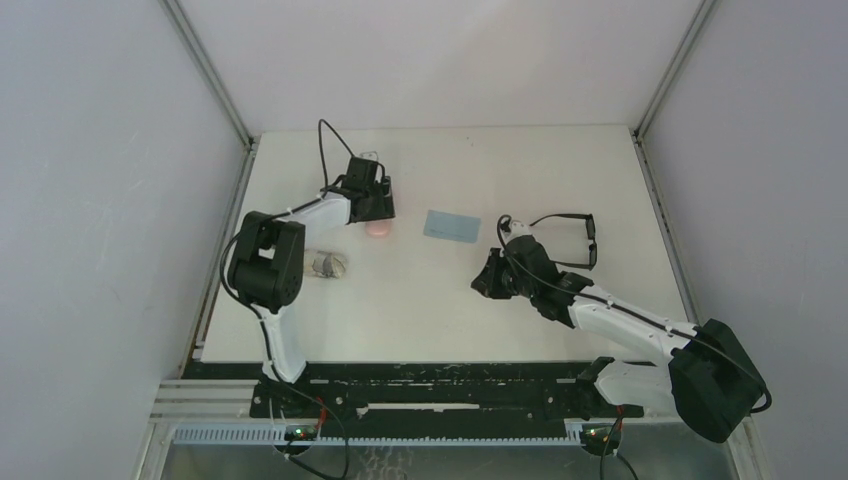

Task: Organize the sunglasses
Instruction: Move the sunglasses case to the center of the board, then pick up the sunglasses case at the center of the board.

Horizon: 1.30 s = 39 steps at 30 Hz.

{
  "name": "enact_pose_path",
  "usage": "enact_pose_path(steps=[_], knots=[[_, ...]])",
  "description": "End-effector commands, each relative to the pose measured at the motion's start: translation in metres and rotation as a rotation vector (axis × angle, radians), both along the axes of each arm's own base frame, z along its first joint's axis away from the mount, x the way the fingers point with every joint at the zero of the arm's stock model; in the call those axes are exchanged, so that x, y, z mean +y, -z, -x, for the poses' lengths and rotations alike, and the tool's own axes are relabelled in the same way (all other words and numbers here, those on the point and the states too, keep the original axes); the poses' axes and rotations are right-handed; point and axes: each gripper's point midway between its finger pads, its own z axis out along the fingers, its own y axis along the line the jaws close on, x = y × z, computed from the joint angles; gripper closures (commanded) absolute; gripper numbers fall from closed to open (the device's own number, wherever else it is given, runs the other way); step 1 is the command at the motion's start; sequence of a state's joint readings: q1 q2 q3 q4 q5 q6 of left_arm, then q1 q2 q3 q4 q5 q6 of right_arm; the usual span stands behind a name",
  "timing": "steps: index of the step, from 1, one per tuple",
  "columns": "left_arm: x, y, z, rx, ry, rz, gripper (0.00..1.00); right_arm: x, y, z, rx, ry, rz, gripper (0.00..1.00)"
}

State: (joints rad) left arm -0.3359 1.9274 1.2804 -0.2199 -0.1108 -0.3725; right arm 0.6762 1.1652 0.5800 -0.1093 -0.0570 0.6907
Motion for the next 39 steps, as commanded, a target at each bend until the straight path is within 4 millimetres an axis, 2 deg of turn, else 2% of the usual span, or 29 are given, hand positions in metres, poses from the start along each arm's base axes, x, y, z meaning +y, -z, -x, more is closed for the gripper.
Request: enact_pose_path(steps=[1, 7, 13, 17, 19, 22, 27, 29, 33, 36, 39], knots=[[-0.005, -0.033, -0.04, -0.11, 0.021, 0.047, 0.42, -0.002, -0.003, -0.003, -0.024, -0.006, 0.004, 0.9], [0.001, -0.029, -0.044, -0.098, 0.017, 0.041, 0.24, -0.014, -0.007, -0.005, -0.037, 0.023, 0.028, 0.78], [0.005, -0.036, -0.04, -0.103, 0.006, 0.04, 0.15, -0.032, -0.021, -0.005, -0.069, 0.058, 0.034, 0.72], [0.007, -0.064, -0.031, -0.151, -0.009, 0.073, 0.11, -0.041, -0.031, -0.004, -0.095, 0.08, 0.035, 0.71], [0.015, -0.081, -0.022, -0.182, -0.051, 0.079, 0.11, -0.045, -0.033, -0.002, -0.102, 0.083, 0.039, 0.71], [0.037, -0.102, -0.001, -0.23, -0.182, 0.075, 0.1, -0.048, -0.034, -0.002, -0.105, 0.092, 0.043, 0.7], [0.084, -0.103, 0.055, -0.242, -0.453, 0.067, 0.05, -0.049, -0.035, -0.002, -0.104, 0.099, 0.035, 0.7], [0.102, -0.097, 0.078, -0.229, -0.571, 0.067, 0.01, -0.048, -0.034, -0.002, -0.101, 0.103, 0.026, 0.69], [0.133, -0.081, 0.122, -0.182, -0.783, 0.047, 0.0, -0.046, -0.032, 0.0, -0.091, 0.099, 0.011, 0.69], [0.145, -0.065, 0.142, -0.133, -0.918, 0.089, 0.0, -0.046, -0.03, 0.002, -0.087, 0.096, 0.008, 0.69], [0.148, -0.055, 0.15, -0.1, -0.99, 0.119, 0.0, -0.045, -0.029, 0.003, -0.086, 0.088, 0.005, 0.69]])
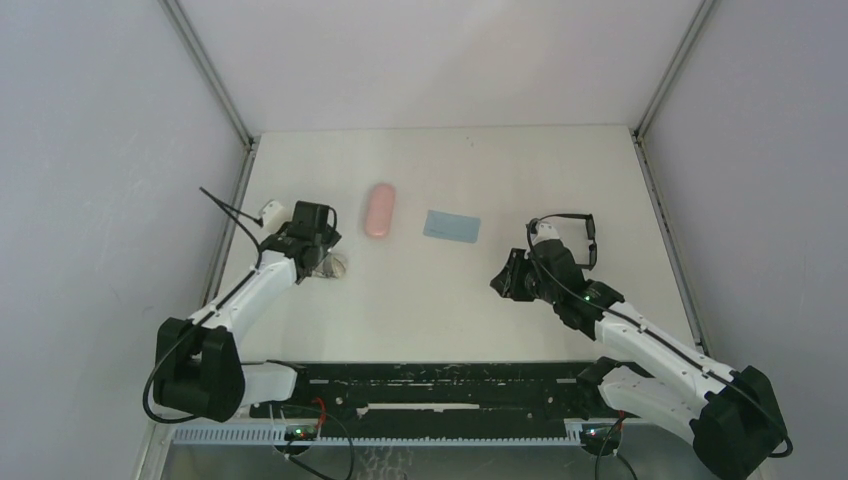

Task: Organize the sunglasses
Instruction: Pick up the sunglasses case at the center of the board.

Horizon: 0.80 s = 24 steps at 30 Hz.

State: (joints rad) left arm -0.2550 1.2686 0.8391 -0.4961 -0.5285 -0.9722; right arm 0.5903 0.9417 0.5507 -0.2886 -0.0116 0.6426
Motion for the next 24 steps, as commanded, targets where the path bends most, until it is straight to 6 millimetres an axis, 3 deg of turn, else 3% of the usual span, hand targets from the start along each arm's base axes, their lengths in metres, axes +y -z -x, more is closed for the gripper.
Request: enact_pose_path(steps=[1, 15, 24], knots=[[0.018, 0.014, 0.021, 0.009, -0.22, 0.067, 0.0, 0.004, -0.011, -0.002, -0.036, -0.007, -0.038, 0.69], [0.018, 0.042, -0.001, 0.03, -0.31, 0.151, 0.0, 0.002, -0.01, 0.0, -0.041, -0.006, -0.048, 0.69], [0.011, 0.068, -0.022, 0.095, -0.27, 0.185, 0.0, 0.0, -0.01, -0.002, -0.039, -0.003, -0.05, 0.69]])
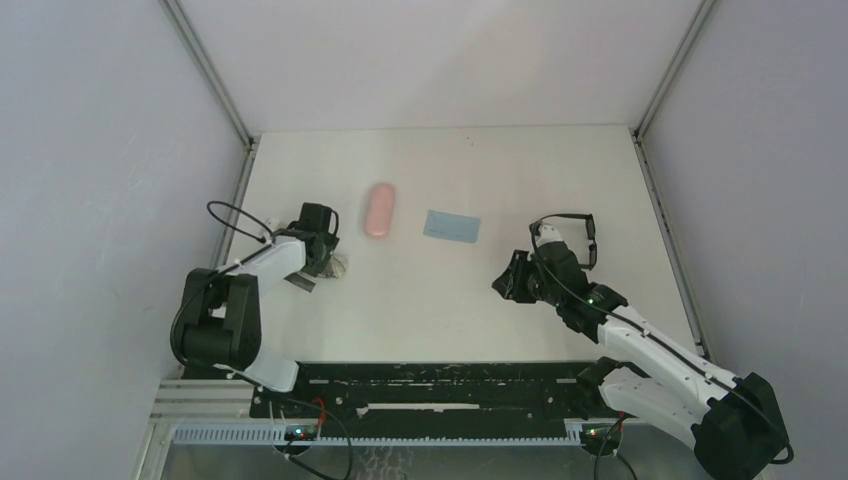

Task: Organize the sunglasses
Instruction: Pick up the sunglasses case at the center of the board.

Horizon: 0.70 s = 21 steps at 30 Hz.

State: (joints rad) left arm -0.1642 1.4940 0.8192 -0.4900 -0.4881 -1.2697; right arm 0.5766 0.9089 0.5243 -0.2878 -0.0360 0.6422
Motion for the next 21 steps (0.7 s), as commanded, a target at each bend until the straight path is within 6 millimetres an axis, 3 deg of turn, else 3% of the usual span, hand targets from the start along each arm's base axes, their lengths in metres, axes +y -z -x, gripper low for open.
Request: enact_pose_path(steps=[1, 6, 10, 14, 17, 21], knots=[[-0.008, -0.001, -0.026, -0.032, 0.025, 0.045, 0.01, 0.002, -0.012, -0.007, -0.041, 0.004, -0.034, 0.69], [-0.01, 0.0, -0.029, -0.038, 0.05, 0.052, 0.11, 0.001, -0.014, -0.007, -0.045, 0.011, -0.037, 0.69], [-0.01, -0.011, -0.028, -0.073, 0.088, 0.044, 0.3, 0.0, -0.017, -0.007, -0.054, 0.018, -0.044, 0.69], [-0.015, -0.024, -0.023, -0.11, 0.153, 0.049, 0.42, -0.002, -0.022, -0.007, -0.068, 0.023, -0.054, 0.69], [-0.033, -0.039, -0.026, -0.181, 0.29, 0.096, 0.51, -0.002, -0.028, -0.006, -0.091, 0.017, -0.064, 0.69], [-0.082, -0.071, -0.022, -0.338, 0.594, 0.192, 0.62, -0.005, -0.045, -0.006, -0.153, 0.018, -0.089, 0.69]])
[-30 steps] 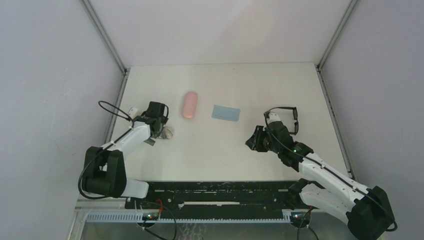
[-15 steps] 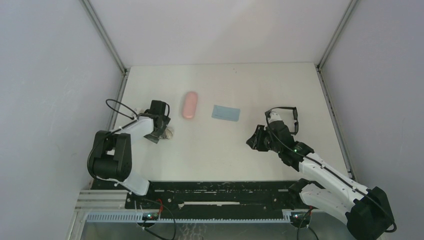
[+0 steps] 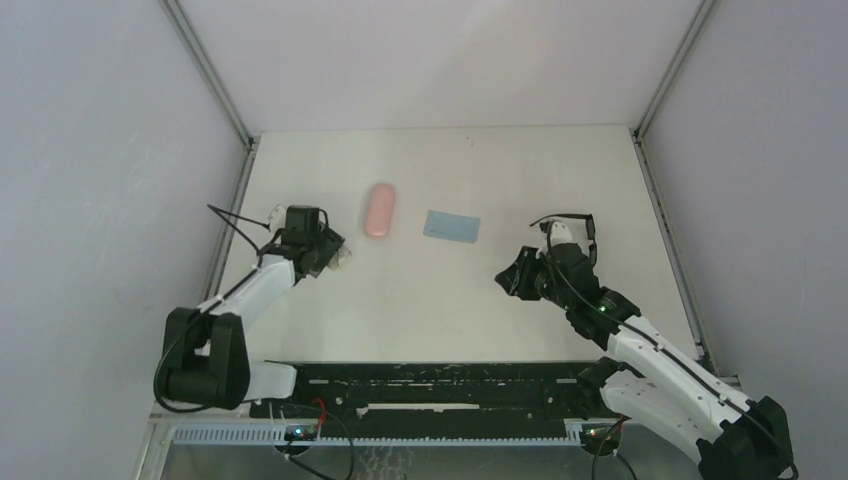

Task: Organize the sunglasses
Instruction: Pick up the sunglasses case at the center of the board.

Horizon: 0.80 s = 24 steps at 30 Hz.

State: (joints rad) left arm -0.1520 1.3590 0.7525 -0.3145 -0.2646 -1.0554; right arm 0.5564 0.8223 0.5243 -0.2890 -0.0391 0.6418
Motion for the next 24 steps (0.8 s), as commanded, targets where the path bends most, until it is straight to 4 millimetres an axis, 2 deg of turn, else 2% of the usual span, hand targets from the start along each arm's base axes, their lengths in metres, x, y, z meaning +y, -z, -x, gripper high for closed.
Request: enact_pose_path(steps=[1, 6, 9, 14, 15, 18, 24], knots=[[-0.058, -0.051, -0.003, -0.238, 0.371, 0.093, 0.63, -0.001, -0.029, -0.003, -0.102, 0.002, -0.052, 0.69], [-0.129, -0.104, 0.028, -0.499, 0.707, 0.216, 0.69, -0.003, -0.058, 0.0, -0.202, -0.001, -0.109, 0.69], [-0.166, -0.126, 0.054, -0.615, 0.906, 0.277, 0.71, -0.006, -0.07, 0.003, -0.244, 0.007, -0.133, 0.69], [-0.203, -0.134, 0.093, -0.686, 1.158, 0.304, 0.71, -0.012, -0.074, 0.006, -0.261, 0.024, -0.135, 0.69], [-0.214, -0.136, 0.106, -0.702, 1.225, 0.329, 0.71, -0.012, -0.073, 0.006, -0.255, 0.026, -0.131, 0.69], [-0.225, -0.121, 0.118, -0.677, 1.302, 0.294, 0.72, -0.015, -0.069, 0.007, -0.241, 0.039, -0.121, 0.69], [-0.235, -0.062, 0.12, -0.5, 1.296, 0.166, 0.78, -0.014, -0.046, 0.01, -0.17, 0.055, -0.127, 0.69]])
